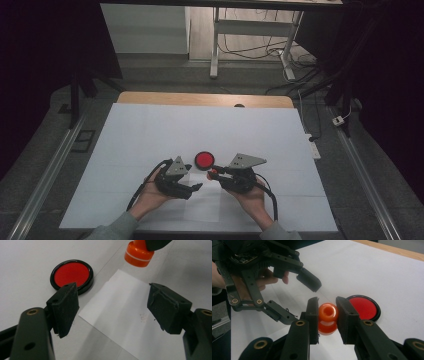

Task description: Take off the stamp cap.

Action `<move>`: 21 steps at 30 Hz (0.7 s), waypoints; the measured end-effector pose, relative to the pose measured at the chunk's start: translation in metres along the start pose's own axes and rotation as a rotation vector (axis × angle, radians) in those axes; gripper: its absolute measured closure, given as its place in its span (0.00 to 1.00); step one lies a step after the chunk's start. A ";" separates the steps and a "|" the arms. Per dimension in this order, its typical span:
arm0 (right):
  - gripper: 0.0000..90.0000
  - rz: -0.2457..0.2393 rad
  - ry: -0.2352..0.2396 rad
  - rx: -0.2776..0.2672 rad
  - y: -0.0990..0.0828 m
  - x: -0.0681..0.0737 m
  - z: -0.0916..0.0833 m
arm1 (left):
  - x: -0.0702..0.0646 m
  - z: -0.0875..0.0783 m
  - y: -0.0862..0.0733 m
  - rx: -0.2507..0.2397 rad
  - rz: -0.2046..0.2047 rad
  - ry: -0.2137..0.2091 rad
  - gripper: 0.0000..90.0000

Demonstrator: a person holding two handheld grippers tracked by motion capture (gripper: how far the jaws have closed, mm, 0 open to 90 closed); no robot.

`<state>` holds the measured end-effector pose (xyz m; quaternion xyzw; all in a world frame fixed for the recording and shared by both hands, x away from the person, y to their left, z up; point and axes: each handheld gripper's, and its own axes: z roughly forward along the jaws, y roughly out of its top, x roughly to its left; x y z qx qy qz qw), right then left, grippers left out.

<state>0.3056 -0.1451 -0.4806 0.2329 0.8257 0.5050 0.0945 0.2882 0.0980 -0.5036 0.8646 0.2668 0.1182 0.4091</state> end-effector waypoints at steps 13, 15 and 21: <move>0.80 0.002 0.004 -0.002 0.000 0.001 0.002 | -0.004 0.010 0.008 -0.002 0.003 -0.024 0.28; 0.80 0.001 0.004 -0.002 0.000 0.001 0.002 | -0.005 0.011 0.009 -0.001 0.007 -0.026 0.28; 0.80 0.002 0.004 -0.004 0.001 0.001 0.001 | -0.007 0.016 0.012 0.001 0.014 -0.031 0.29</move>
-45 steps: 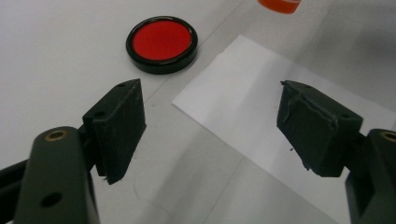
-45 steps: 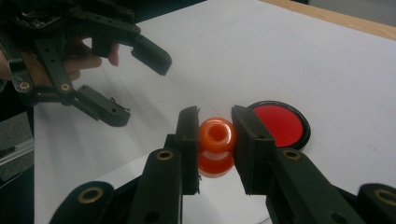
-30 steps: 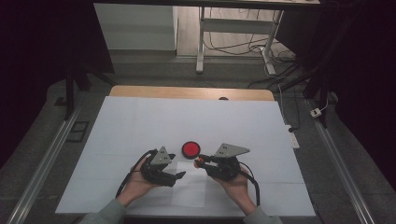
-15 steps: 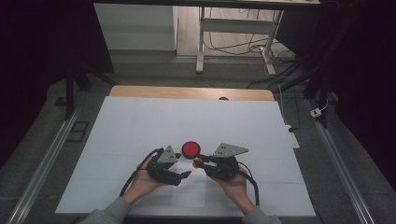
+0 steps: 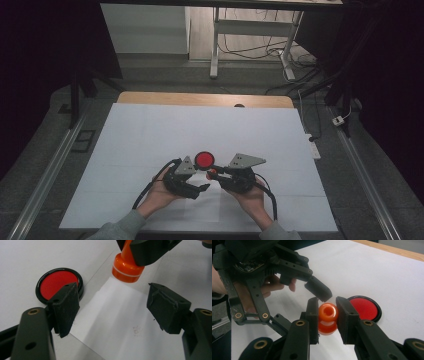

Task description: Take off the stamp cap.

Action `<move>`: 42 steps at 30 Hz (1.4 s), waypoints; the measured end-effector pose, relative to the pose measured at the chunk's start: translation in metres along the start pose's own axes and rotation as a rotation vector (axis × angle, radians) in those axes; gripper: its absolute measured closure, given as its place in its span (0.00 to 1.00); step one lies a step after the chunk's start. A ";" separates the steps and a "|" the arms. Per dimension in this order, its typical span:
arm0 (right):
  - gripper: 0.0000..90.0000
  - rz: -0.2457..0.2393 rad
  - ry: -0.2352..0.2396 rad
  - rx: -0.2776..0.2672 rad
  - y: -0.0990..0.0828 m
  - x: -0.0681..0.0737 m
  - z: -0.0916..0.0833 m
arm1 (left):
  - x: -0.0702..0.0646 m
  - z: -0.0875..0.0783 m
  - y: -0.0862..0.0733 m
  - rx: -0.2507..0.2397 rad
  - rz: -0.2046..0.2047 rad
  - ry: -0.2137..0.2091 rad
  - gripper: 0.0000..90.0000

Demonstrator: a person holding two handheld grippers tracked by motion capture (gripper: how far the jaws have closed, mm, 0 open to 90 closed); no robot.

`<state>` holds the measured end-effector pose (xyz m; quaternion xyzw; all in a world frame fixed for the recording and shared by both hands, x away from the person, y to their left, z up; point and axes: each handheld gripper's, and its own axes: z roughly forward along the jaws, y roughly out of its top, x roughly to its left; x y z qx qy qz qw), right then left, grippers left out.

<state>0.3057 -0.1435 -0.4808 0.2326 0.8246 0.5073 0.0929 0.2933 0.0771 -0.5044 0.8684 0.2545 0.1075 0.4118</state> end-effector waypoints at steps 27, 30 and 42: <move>0.80 -0.001 -0.001 0.008 -0.001 0.000 0.001 | -0.005 0.015 0.009 0.015 0.028 0.004 0.36; 0.80 0.000 0.000 0.007 -0.001 0.000 0.001 | -0.006 0.017 0.010 0.017 0.040 0.009 0.39; 0.80 -0.001 -0.002 0.005 -0.001 0.000 0.001 | -0.007 0.019 0.011 0.011 0.063 0.022 0.52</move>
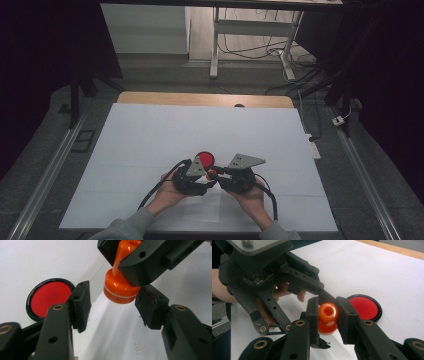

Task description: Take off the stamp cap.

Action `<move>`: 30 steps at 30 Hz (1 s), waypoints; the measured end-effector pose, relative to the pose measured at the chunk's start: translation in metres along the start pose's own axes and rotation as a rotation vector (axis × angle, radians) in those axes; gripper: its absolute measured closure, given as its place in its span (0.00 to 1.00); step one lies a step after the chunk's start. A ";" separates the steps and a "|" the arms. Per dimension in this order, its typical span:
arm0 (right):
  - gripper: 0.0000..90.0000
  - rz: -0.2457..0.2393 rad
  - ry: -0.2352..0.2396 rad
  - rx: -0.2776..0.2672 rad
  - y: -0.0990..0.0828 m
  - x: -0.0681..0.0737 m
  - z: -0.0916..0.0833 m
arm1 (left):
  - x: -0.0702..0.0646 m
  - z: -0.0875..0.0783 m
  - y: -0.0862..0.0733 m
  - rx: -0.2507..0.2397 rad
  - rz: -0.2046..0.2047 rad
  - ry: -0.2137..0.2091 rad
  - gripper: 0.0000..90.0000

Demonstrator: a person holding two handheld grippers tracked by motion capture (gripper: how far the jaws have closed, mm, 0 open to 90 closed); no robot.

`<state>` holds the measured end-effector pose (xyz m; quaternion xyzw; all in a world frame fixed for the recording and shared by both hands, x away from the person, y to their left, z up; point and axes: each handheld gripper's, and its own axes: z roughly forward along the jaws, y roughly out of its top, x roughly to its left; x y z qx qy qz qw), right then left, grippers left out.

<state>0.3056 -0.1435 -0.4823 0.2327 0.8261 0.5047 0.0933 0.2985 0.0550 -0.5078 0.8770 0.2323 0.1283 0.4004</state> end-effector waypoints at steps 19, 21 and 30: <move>0.80 0.013 -0.002 -0.009 -0.001 -0.001 0.000 | -0.002 0.000 0.000 -0.001 0.031 -0.003 0.68; 0.80 0.013 -0.003 -0.009 -0.001 -0.001 0.000 | -0.002 0.000 0.000 0.000 0.031 -0.005 0.69; 0.80 0.013 -0.005 -0.006 -0.001 -0.001 0.000 | -0.001 0.000 0.000 0.003 0.023 -0.014 0.71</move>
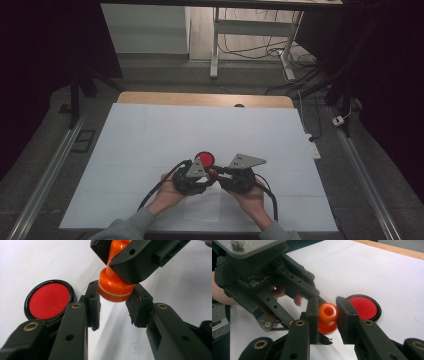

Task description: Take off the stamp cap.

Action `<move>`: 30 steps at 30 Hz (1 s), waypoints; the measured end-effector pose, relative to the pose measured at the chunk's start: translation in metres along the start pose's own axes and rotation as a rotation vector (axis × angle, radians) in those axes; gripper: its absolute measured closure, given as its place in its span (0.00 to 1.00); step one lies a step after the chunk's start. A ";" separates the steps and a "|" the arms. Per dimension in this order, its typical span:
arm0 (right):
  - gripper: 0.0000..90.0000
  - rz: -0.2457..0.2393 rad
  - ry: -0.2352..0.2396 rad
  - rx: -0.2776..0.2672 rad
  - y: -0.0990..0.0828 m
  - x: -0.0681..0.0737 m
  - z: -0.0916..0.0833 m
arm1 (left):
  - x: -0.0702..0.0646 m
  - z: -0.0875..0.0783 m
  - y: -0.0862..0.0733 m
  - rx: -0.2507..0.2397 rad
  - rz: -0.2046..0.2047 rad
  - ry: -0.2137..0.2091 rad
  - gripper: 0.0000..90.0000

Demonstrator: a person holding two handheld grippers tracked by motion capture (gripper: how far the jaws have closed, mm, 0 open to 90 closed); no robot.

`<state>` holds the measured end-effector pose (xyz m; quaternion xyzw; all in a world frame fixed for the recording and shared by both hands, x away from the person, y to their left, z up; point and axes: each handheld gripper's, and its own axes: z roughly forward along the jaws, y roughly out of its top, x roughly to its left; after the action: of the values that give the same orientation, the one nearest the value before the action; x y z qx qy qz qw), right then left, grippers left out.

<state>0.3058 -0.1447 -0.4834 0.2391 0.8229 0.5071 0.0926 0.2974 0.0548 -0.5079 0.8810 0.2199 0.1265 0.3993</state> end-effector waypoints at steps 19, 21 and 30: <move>0.80 0.000 0.005 -0.014 -0.001 0.000 0.000 | 0.001 0.000 -0.001 -0.007 -0.007 -0.016 0.71; 0.80 0.000 0.005 -0.014 -0.001 0.000 0.000 | 0.001 -0.001 -0.001 -0.007 -0.005 -0.017 0.71; 0.80 -0.006 0.003 -0.007 -0.002 0.001 0.001 | 0.001 0.000 -0.001 -0.003 -0.008 -0.019 0.70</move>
<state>0.3050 -0.1446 -0.4852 0.2357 0.8219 0.5100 0.0938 0.2981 0.0554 -0.5084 0.8808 0.2193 0.1170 0.4029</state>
